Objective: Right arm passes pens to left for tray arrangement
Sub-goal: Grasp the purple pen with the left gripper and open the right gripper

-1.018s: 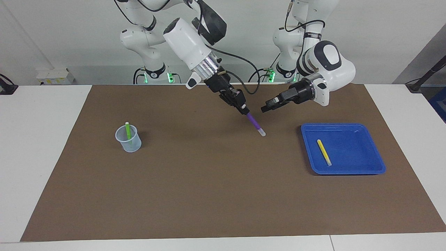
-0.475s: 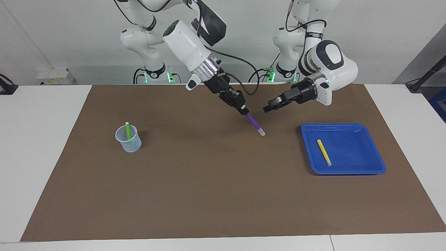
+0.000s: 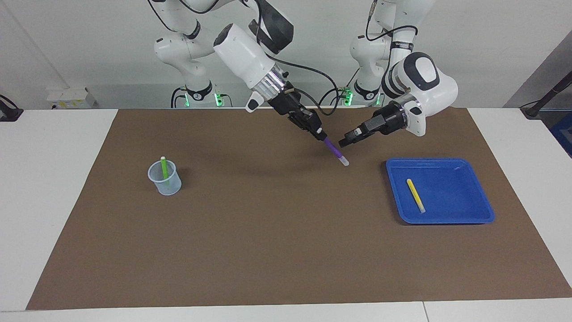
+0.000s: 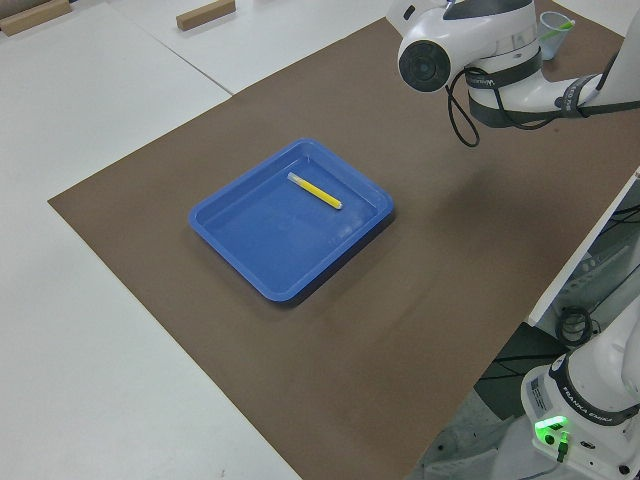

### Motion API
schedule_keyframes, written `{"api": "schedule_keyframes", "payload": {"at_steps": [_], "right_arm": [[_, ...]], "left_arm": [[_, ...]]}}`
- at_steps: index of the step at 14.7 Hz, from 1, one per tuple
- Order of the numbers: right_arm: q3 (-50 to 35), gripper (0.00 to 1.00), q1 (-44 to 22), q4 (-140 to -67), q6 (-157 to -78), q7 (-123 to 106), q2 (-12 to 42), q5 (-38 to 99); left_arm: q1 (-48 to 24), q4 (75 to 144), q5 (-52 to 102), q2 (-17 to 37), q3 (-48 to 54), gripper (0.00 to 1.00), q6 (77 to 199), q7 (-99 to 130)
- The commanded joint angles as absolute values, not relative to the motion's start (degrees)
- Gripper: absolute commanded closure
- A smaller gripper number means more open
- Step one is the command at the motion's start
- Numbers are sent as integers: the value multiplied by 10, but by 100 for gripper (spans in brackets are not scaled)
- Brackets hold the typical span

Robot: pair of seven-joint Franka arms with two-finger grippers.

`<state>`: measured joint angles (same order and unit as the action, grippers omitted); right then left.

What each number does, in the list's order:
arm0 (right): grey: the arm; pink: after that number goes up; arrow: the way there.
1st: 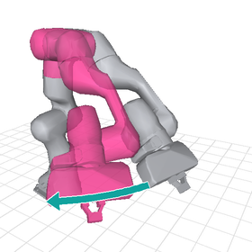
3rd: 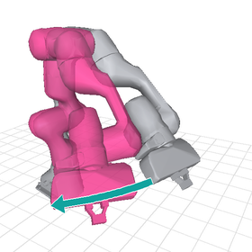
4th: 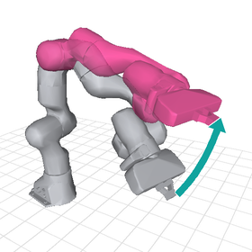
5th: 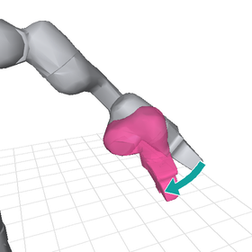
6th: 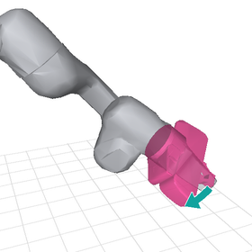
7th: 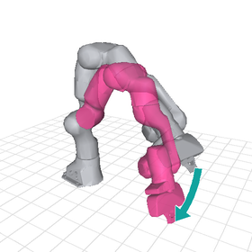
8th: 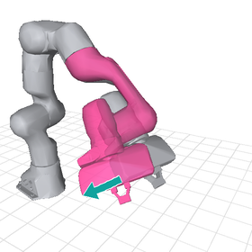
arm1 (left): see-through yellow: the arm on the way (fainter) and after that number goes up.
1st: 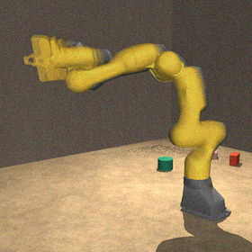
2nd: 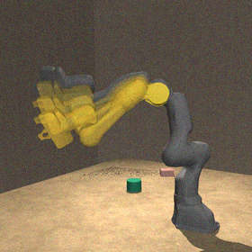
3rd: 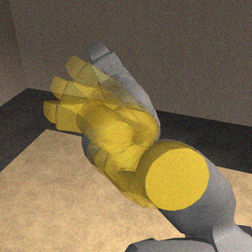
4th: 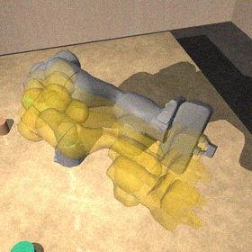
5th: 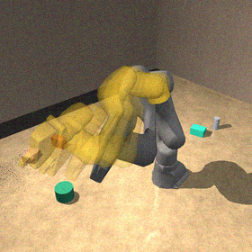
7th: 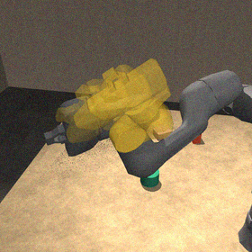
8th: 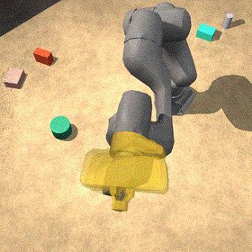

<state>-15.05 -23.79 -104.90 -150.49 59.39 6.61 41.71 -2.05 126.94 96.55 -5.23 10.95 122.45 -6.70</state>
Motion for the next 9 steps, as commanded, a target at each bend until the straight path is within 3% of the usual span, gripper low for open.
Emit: {"api": "schedule_keyframes", "payload": {"at_steps": [1,3,7,9], "right_arm": [[-152,100,-234,-1056,-1513,584,57,435],[-152,100,-234,-1056,-1515,584,58,435],[-152,100,-233,-1054,-1517,583,60,443],[-152,100,-233,-1051,-1517,583,61,443]], "left_arm": [[-40,1275,967,-52,107,19,1250,-64],[-39,1274,968,-51,108,39,1247,-63],[-39,1273,968,-51,107,90,1245,-62],[-40,1273,967,-51,106,100,1247,-62]]}}
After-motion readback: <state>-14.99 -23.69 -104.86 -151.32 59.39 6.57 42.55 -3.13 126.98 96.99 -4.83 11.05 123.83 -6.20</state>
